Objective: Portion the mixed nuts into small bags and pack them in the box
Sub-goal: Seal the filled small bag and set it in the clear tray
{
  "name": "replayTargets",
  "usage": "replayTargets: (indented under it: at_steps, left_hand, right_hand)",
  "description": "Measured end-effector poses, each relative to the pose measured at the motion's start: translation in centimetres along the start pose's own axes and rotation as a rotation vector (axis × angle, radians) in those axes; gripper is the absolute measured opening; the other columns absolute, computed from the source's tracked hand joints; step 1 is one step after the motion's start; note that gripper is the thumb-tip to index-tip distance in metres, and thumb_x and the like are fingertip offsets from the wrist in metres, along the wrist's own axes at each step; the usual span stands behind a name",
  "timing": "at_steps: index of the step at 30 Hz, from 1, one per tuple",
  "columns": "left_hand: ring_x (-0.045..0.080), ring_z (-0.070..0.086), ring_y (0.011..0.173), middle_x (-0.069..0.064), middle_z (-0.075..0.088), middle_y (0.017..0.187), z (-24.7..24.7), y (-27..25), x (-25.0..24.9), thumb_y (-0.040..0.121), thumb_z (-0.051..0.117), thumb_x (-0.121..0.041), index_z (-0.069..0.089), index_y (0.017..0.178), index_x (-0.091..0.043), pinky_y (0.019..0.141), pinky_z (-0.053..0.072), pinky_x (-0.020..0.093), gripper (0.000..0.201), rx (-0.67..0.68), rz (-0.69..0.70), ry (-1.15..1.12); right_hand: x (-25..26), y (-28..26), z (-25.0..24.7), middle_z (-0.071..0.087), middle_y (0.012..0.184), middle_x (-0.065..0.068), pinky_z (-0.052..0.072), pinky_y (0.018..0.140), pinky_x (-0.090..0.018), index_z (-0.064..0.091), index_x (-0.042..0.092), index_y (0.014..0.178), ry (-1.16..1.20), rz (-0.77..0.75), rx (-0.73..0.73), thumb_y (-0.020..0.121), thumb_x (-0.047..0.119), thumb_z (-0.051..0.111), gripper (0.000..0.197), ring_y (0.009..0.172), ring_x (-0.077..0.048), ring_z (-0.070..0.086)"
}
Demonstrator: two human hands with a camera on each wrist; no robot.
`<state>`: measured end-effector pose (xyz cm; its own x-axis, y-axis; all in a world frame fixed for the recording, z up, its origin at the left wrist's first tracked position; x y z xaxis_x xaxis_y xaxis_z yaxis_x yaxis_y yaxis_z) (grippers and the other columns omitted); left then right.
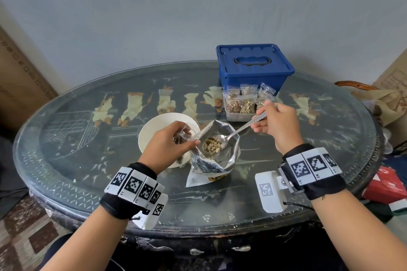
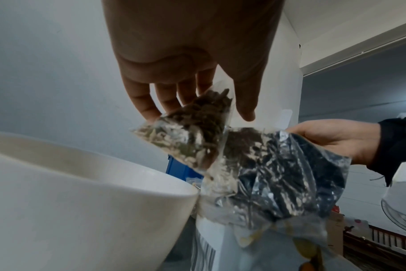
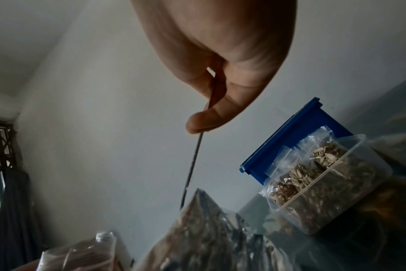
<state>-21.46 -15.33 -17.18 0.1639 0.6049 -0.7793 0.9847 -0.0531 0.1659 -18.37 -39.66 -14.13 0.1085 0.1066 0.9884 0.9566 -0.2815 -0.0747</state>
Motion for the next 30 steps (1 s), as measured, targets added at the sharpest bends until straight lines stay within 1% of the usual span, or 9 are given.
replayTargets:
  at_steps: [4,7,10,13,15,20,25,28,30]
  left_hand:
    - [0.008,0.054,0.070,-0.005,0.060,0.082,-0.4,0.1,-0.5,0.077,0.072,-0.035,0.056,0.100,-0.015,0.059,0.041,0.013,0.035,0.034,0.011,0.126]
    - [0.013,0.054,0.060,-0.005,0.057,0.074,-0.5,0.3,-1.1,0.078,0.070,-0.040,0.056,0.099,-0.010,0.058,0.044,0.023,0.039,0.083,0.003,0.231]
    - [0.015,0.054,0.067,-0.010,0.053,0.073,-0.4,0.6,-1.7,0.079,0.067,-0.045,0.057,0.101,-0.011,0.057,0.038,0.018,0.042,0.110,0.025,0.355]
    - [0.008,0.051,0.069,-0.016,0.048,0.071,-0.1,0.8,-2.2,0.079,0.066,-0.046,0.057,0.110,-0.016,0.055,0.033,0.010,0.044,0.128,0.033,0.380]
    - [0.001,0.047,0.063,-0.018,0.046,0.069,0.1,0.9,-2.4,0.079,0.066,-0.047,0.057,0.112,-0.017,0.054,0.031,0.011,0.045,0.130,0.041,0.379]
    - [-0.003,0.045,0.058,-0.019,0.046,0.067,0.3,1.0,-2.6,0.078,0.066,-0.048,0.056,0.111,-0.018,0.052,0.030,0.013,0.045,0.111,0.062,0.363]
    - [-0.001,0.048,0.054,-0.015,0.052,0.070,0.4,1.1,-2.3,0.076,0.068,-0.048,0.055,0.107,-0.019,0.053,0.040,0.021,0.044,0.115,0.038,0.322]
    - [0.001,0.051,0.054,-0.007,0.060,0.076,0.5,1.1,-2.2,0.076,0.068,-0.049,0.054,0.107,-0.020,0.059,0.050,0.029,0.045,0.120,0.026,0.304]
    - [0.001,0.052,0.052,-0.006,0.061,0.076,0.5,1.1,-2.1,0.075,0.069,-0.050,0.054,0.106,-0.020,0.059,0.051,0.030,0.045,0.123,0.017,0.286]
  right_hand:
    - [0.6,0.0,-0.8,0.060,0.060,-0.012,0.048,0.041,-0.019,0.055,0.005,0.070,0.024,-0.035,-0.054,0.101,0.020,0.039,0.038,0.039,-0.011,0.058]
    - [1.4,-0.2,-1.3,0.059,0.058,-0.012,0.048,0.041,-0.019,0.054,0.005,0.070,0.073,-0.064,-0.083,0.101,0.020,0.039,0.037,0.038,-0.011,0.057]
    - [2.3,-0.4,-1.6,0.058,0.058,-0.011,0.048,0.041,-0.020,0.053,0.004,0.069,0.135,-0.083,-0.104,0.100,0.020,0.039,0.038,0.038,-0.011,0.057]
    - [2.9,-0.7,-1.5,0.058,0.058,-0.011,0.048,0.041,-0.020,0.053,0.005,0.069,0.159,-0.100,-0.116,0.100,0.021,0.040,0.037,0.039,-0.012,0.057]
    - [3.1,-0.9,-1.3,0.058,0.057,-0.010,0.049,0.042,-0.021,0.053,0.005,0.069,0.166,-0.103,-0.114,0.100,0.021,0.040,0.037,0.039,-0.012,0.056]
    - [3.1,-1.2,-0.2,0.060,0.058,-0.009,0.049,0.043,-0.022,0.054,0.007,0.068,0.136,-0.114,-0.089,0.100,0.022,0.040,0.038,0.040,-0.013,0.058]
    - [3.7,-1.8,0.9,0.060,0.058,-0.010,0.048,0.040,-0.020,0.055,0.008,0.068,0.118,-0.162,-0.057,0.100,0.021,0.040,0.038,0.039,-0.011,0.057]
    - [3.9,-2.0,1.5,0.061,0.059,-0.010,0.048,0.040,-0.019,0.056,0.008,0.070,0.074,-0.194,-0.049,0.100,0.022,0.041,0.036,0.040,-0.010,0.058]
    - [4.0,-2.0,1.8,0.062,0.059,-0.009,0.049,0.041,-0.020,0.057,0.010,0.070,0.044,-0.215,-0.052,0.100,0.024,0.042,0.036,0.041,-0.012,0.059]
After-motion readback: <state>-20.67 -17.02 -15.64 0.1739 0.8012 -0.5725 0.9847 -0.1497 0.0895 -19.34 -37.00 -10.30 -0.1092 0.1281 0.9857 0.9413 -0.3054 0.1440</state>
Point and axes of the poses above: each hand's wrist, its own y-axis towards the middle knuckle, its own z-axis out of the palm, x = y × z, the point moved 3 cm from there along y, towards the middle knuckle
